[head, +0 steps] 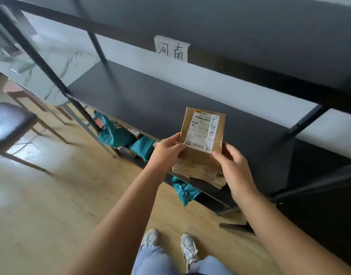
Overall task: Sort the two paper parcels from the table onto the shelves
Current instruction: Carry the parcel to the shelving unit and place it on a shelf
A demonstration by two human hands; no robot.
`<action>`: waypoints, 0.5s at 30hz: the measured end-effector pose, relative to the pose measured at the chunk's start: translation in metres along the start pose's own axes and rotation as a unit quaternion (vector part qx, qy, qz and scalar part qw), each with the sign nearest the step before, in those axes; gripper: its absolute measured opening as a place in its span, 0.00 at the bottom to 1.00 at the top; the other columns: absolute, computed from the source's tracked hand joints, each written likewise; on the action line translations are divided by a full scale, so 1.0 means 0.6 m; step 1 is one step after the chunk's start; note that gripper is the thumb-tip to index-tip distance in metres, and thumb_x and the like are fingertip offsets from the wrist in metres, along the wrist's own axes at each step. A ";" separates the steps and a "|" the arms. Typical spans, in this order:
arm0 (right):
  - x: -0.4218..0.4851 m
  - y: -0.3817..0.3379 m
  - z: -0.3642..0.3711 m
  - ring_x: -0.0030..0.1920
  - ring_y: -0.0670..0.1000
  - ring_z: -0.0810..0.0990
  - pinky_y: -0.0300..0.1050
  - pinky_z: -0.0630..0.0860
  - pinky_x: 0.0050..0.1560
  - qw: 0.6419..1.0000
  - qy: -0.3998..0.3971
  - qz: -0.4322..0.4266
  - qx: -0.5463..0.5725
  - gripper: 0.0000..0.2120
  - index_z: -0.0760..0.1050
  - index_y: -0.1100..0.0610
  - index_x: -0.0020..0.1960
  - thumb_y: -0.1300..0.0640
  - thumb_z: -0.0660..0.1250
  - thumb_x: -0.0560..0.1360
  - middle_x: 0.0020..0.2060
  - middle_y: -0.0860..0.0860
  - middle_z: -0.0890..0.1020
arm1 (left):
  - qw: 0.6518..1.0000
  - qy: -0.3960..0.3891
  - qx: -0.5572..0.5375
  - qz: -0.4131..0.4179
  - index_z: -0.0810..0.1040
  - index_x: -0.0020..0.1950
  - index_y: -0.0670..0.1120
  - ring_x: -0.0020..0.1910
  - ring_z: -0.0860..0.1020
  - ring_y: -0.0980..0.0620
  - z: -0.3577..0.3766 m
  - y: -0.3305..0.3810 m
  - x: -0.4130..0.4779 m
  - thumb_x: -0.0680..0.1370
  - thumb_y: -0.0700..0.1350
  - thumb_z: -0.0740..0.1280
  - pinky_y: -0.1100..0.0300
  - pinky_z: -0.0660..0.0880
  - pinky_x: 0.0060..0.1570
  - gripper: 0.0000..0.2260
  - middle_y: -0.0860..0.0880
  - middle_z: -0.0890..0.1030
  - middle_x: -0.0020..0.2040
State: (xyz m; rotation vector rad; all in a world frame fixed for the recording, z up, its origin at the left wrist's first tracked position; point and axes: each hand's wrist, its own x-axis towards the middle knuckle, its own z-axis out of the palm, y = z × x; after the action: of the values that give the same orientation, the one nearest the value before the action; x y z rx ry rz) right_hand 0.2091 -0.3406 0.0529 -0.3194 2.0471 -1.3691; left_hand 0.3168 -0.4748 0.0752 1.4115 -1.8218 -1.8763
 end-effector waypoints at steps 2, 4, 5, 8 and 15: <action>0.021 -0.011 0.004 0.50 0.43 0.78 0.33 0.70 0.39 1.000 0.027 0.003 0.011 0.19 0.72 0.51 0.67 0.50 0.68 0.77 0.52 0.43 0.79 | 1.000 -0.019 0.010 0.008 0.71 0.75 0.54 0.48 0.79 0.58 -0.002 0.012 0.036 0.82 0.46 0.63 0.66 0.73 0.45 0.20 0.55 0.81 0.52; 0.040 -0.024 0.011 0.45 0.38 0.75 0.32 0.68 0.38 0.998 0.054 0.011 0.017 0.18 0.70 0.52 0.65 0.52 0.69 0.77 0.46 0.39 0.76 | 0.999 -0.038 0.017 0.014 0.70 0.76 0.54 0.48 0.80 0.58 -0.006 0.024 0.069 0.82 0.45 0.63 0.64 0.74 0.45 0.21 0.55 0.82 0.53; 0.048 -0.030 0.016 0.45 0.37 0.75 0.32 0.67 0.38 0.998 0.064 0.018 0.015 0.18 0.70 0.52 0.65 0.53 0.69 0.77 0.46 0.38 0.75 | 0.998 -0.051 0.022 0.019 0.70 0.75 0.54 0.49 0.80 0.57 -0.009 0.029 0.084 0.82 0.43 0.63 0.63 0.75 0.47 0.21 0.55 0.82 0.53; 0.063 -0.044 0.042 0.51 0.45 0.78 0.38 0.70 0.43 0.995 0.089 0.038 0.005 0.19 0.70 0.52 0.67 0.52 0.68 0.78 0.50 0.42 0.77 | 0.995 -0.083 0.043 0.034 0.72 0.74 0.52 0.51 0.82 0.54 -0.018 0.038 0.126 0.80 0.39 0.63 0.58 0.78 0.53 0.22 0.52 0.83 0.57; 0.073 -0.055 0.091 0.68 0.52 0.74 0.43 0.70 0.57 0.989 0.133 0.063 -0.011 0.27 0.63 0.50 0.78 0.53 0.64 0.80 0.72 0.50 0.72 | 0.986 -0.110 0.110 0.066 0.70 0.69 0.46 0.47 0.78 0.56 -0.038 0.036 0.180 0.81 0.45 0.65 0.63 0.73 0.41 0.17 0.49 0.79 0.61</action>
State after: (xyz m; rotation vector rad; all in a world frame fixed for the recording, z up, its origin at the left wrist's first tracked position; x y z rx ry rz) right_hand 0.2055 -0.4178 0.0526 -0.0143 2.2565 -1.3719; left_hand 0.2646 -0.5694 0.0448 1.1463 -2.2277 -1.8745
